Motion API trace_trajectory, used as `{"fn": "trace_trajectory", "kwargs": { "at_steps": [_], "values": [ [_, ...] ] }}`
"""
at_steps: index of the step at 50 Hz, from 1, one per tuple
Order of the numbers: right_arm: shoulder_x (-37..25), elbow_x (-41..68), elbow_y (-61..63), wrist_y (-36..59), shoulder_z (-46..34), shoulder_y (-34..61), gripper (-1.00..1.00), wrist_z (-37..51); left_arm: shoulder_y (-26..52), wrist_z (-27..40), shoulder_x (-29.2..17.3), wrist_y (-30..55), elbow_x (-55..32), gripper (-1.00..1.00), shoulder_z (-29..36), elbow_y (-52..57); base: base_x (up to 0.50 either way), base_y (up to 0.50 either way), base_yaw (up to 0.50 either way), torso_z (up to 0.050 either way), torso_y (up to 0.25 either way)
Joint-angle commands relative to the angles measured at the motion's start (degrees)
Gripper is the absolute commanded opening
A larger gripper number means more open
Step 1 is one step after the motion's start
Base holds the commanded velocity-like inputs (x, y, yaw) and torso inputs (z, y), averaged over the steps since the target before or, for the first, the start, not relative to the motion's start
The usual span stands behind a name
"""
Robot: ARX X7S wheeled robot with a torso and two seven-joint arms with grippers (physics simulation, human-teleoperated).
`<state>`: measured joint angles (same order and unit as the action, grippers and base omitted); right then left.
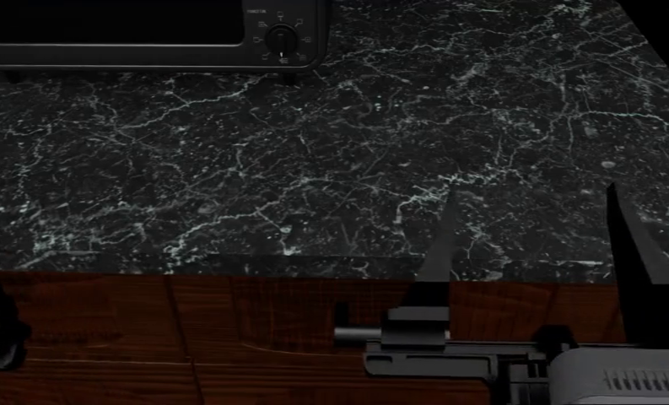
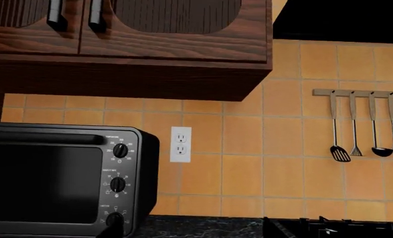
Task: Decrease the toaster oven temperature.
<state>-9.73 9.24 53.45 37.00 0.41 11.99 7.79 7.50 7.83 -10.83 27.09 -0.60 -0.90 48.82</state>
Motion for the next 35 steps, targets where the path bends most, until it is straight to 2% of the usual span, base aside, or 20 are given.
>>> {"fn": "trace_trajectory", "kwargs": {
  "at_steps": [1, 26, 35],
  "values": [
    [-2.46, 4.03, 6.44, 4.74, 0.66, 2.37, 1.0, 3.14, 1.72, 0.65, -1.0, 3.61, -0.58, 1.0, -0.17, 3.47, 0.0, 0.3, 0.0, 0.0, 0.0],
    [-10.82, 13.26, 6.24, 1.22, -0.92, 1.65, 1.0, 13.05, 1.0, 1.91, -1.95, 2.93, -1.68, 1.0, 1.21, 3.74, 0.0, 0.3, 0.0, 0.0, 0.0],
    [-13.68, 17.65, 6.27, 0.74, -1.57, 2.52, 1.0, 17.71, 0.72, 2.4, -2.3, 2.31, -2.24, 1.0, 0.92, 3.21, 0.0, 0.0, 0.0, 0.0, 0.0]
  ]
}}
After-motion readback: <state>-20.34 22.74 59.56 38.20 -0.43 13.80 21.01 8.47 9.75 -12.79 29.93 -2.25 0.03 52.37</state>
